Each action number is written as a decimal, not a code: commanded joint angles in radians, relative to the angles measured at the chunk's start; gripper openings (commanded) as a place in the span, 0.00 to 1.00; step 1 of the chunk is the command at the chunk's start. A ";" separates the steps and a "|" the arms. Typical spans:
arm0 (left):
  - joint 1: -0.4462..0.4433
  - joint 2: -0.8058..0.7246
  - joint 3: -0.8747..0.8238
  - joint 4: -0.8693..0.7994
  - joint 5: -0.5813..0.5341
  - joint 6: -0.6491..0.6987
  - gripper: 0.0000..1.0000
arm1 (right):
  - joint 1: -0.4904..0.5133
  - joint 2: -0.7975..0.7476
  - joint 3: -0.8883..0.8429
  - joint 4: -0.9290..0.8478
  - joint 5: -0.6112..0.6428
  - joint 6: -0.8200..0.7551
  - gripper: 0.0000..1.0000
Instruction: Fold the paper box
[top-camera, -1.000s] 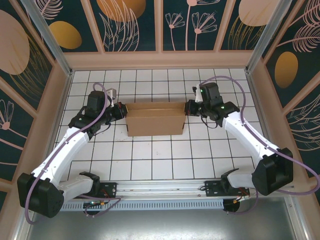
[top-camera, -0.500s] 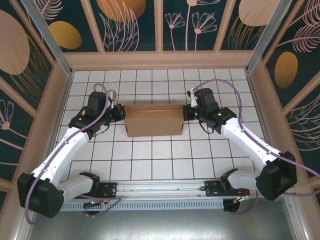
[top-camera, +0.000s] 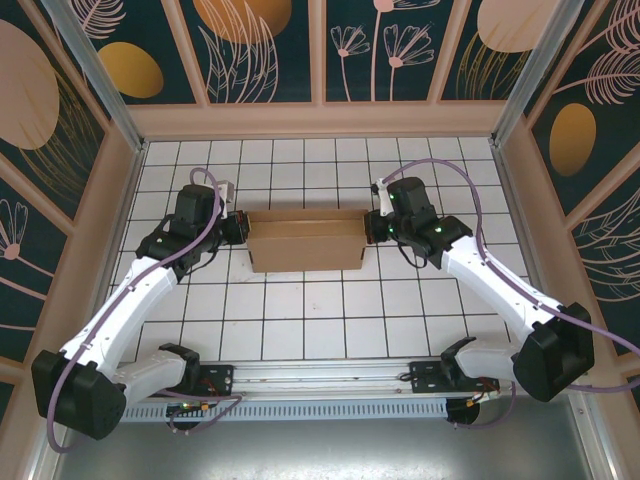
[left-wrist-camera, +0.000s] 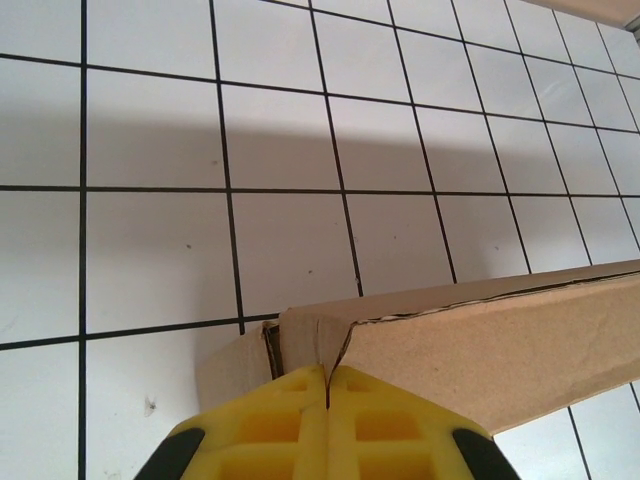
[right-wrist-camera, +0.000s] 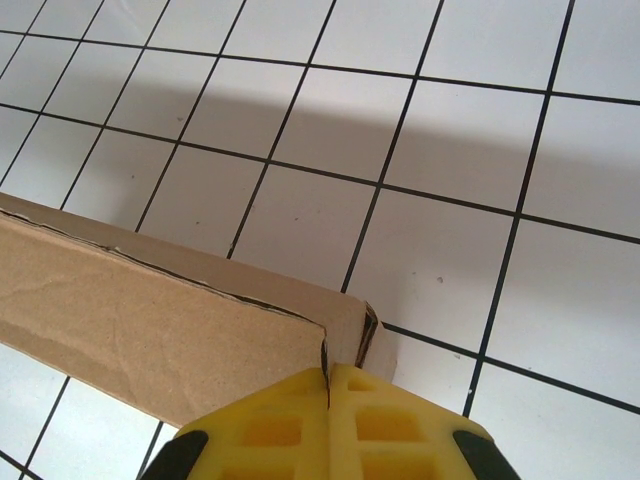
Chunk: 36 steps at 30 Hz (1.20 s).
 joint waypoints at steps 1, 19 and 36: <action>-0.001 -0.023 0.027 -0.005 -0.038 0.041 0.00 | 0.007 -0.017 0.001 -0.033 0.023 -0.038 0.00; -0.001 -0.072 -0.128 0.112 0.002 -0.002 0.00 | 0.011 -0.060 -0.091 0.120 -0.025 -0.081 0.00; -0.002 -0.067 -0.167 0.143 0.007 -0.027 0.00 | 0.051 -0.024 -0.059 0.137 -0.031 0.219 0.00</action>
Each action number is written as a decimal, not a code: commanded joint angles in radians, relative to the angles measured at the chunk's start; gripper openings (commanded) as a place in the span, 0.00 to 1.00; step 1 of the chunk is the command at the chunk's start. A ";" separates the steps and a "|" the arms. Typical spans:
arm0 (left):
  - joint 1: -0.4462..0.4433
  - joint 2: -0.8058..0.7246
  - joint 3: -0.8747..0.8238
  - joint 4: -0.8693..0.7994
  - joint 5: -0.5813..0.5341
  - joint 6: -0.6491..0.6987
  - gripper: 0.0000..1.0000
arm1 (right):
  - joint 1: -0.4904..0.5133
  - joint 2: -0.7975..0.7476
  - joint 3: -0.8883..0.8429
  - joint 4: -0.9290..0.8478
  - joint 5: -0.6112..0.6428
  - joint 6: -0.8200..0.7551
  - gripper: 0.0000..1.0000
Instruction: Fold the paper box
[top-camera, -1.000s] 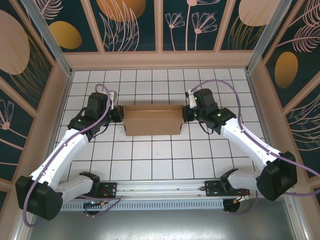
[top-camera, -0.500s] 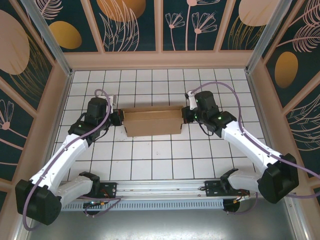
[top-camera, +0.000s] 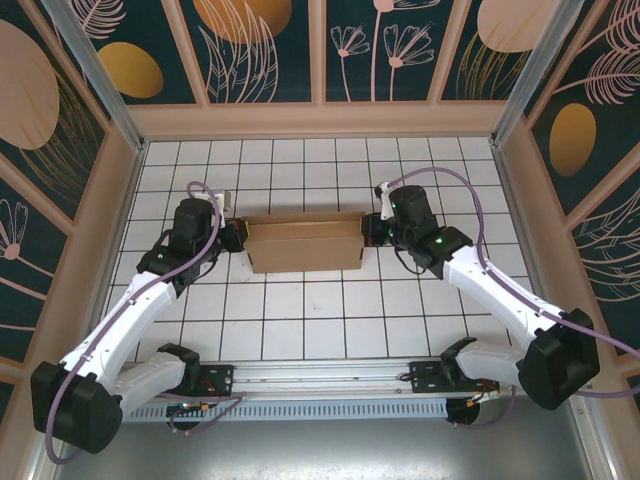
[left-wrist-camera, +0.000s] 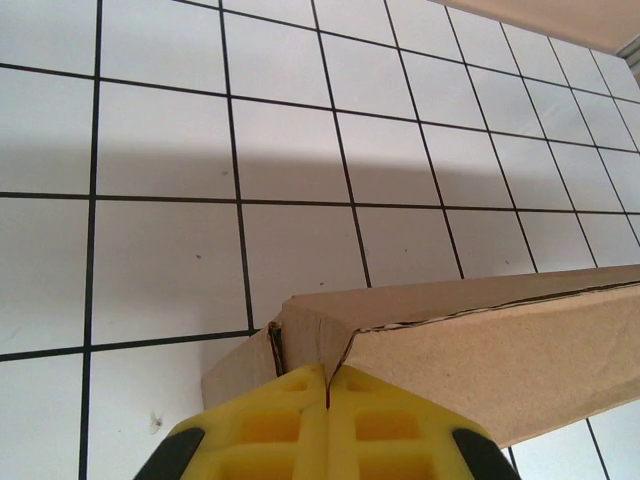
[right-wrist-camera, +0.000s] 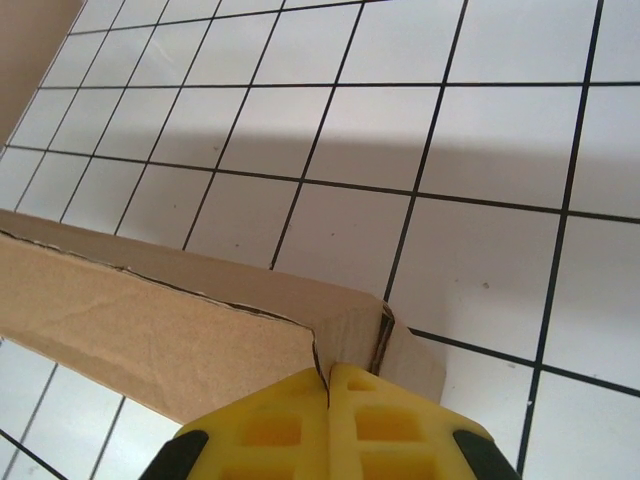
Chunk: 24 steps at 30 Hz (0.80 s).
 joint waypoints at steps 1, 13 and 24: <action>-0.002 0.006 -0.022 0.001 0.023 -0.016 0.00 | 0.034 0.023 0.037 -0.002 -0.002 0.071 0.00; -0.001 -0.022 -0.079 0.034 0.022 -0.014 0.00 | 0.058 0.009 -0.038 -0.007 0.070 -0.129 0.00; -0.015 -0.119 -0.260 0.166 -0.003 -0.075 0.00 | 0.095 -0.167 -0.395 0.462 0.126 -0.144 0.00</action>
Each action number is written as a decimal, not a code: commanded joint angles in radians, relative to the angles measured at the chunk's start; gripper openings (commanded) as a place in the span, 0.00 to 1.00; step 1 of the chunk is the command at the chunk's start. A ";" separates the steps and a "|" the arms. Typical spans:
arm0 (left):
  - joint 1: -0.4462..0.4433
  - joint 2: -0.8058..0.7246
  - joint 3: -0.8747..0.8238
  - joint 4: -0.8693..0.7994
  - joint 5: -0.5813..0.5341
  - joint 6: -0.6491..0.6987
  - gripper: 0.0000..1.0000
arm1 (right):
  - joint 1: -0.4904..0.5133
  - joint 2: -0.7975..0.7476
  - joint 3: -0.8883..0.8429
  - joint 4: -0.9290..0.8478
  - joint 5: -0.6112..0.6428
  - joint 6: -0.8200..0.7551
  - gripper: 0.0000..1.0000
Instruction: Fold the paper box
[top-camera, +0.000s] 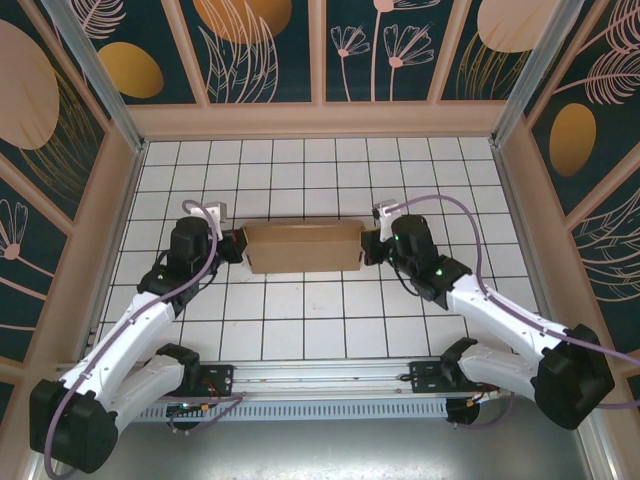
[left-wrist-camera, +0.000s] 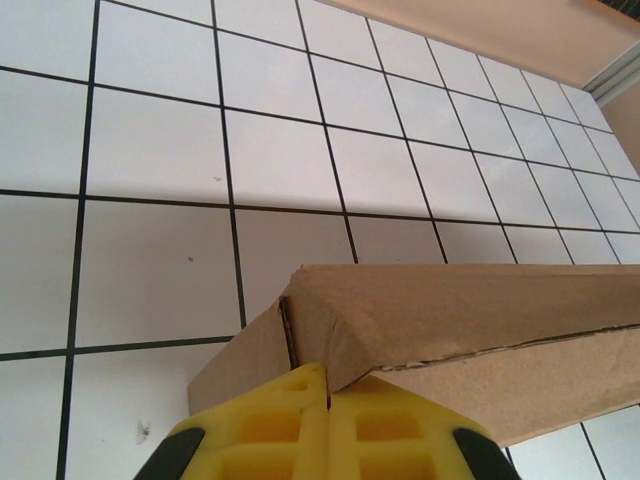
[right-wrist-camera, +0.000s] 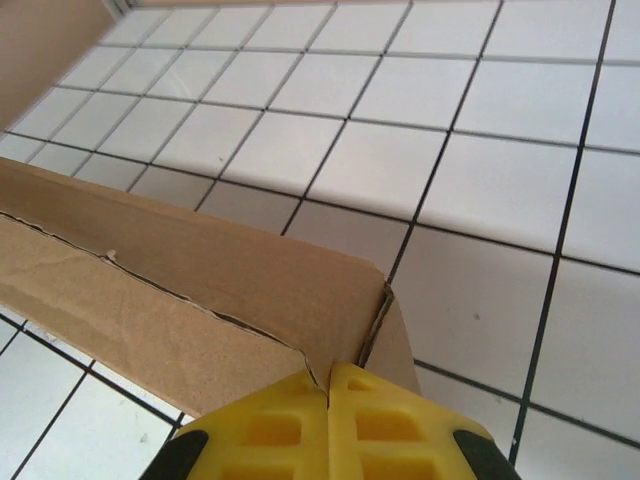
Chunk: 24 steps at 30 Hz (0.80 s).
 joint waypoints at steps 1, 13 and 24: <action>-0.014 0.005 -0.067 -0.014 -0.012 -0.050 0.00 | 0.016 -0.021 -0.107 0.150 0.020 -0.012 0.00; -0.037 0.035 -0.038 -0.057 -0.074 0.001 0.00 | 0.013 -0.094 -0.042 0.094 -0.103 -0.062 0.28; -0.047 0.044 -0.020 -0.074 -0.081 0.043 0.00 | -0.081 -0.120 0.065 0.120 -0.244 0.134 0.52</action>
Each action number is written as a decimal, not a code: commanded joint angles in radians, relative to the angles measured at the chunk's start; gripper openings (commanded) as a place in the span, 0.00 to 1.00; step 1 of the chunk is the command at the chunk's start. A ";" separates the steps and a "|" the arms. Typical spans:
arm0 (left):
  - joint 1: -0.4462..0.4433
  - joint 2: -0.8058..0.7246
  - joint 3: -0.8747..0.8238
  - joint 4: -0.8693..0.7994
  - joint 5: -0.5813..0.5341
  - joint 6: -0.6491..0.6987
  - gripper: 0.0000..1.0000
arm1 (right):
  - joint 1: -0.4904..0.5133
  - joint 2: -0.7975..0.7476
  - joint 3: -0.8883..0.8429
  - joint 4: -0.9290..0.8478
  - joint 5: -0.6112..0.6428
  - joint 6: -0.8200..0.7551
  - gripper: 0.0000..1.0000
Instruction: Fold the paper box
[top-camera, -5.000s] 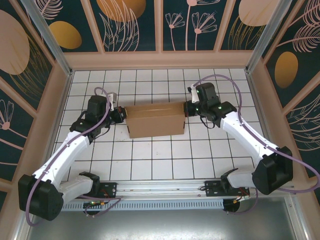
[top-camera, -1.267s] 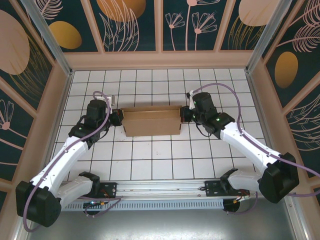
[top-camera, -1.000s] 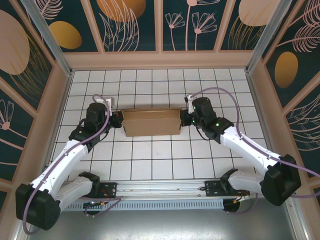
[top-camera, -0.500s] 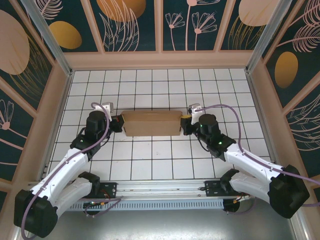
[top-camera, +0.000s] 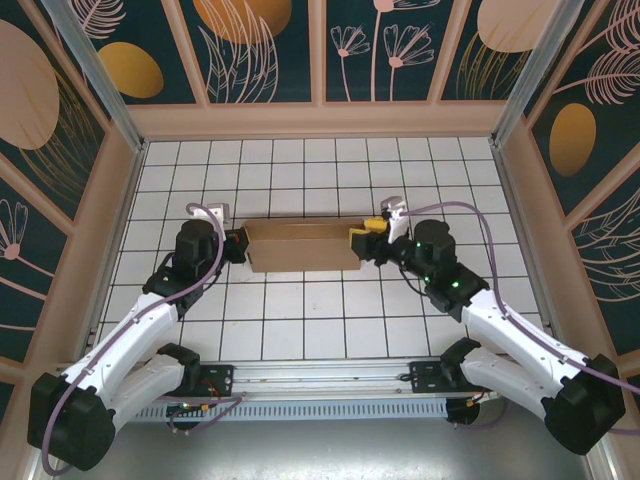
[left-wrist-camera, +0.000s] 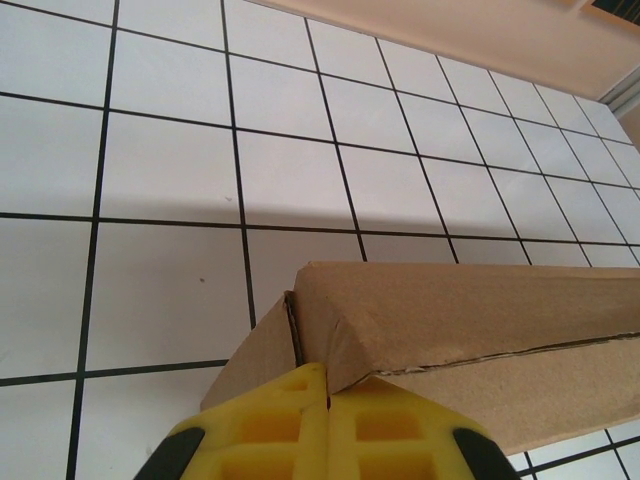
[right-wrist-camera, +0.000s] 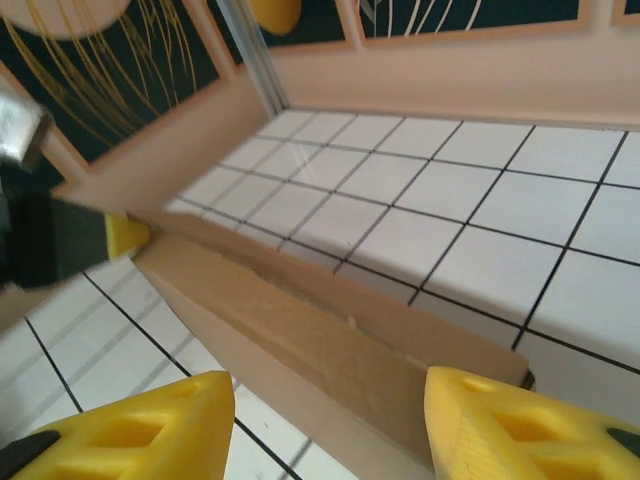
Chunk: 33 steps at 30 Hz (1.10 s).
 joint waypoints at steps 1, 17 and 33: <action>-0.009 0.017 -0.005 -0.137 0.001 0.026 0.00 | -0.047 0.053 0.086 -0.002 0.014 0.164 0.51; -0.010 -0.004 -0.009 -0.124 0.027 -0.013 0.08 | -0.041 0.229 0.053 -0.051 0.107 0.236 0.28; -0.009 -0.083 0.110 -0.248 0.222 -0.018 0.40 | 0.013 0.241 0.018 -0.042 0.213 0.249 0.21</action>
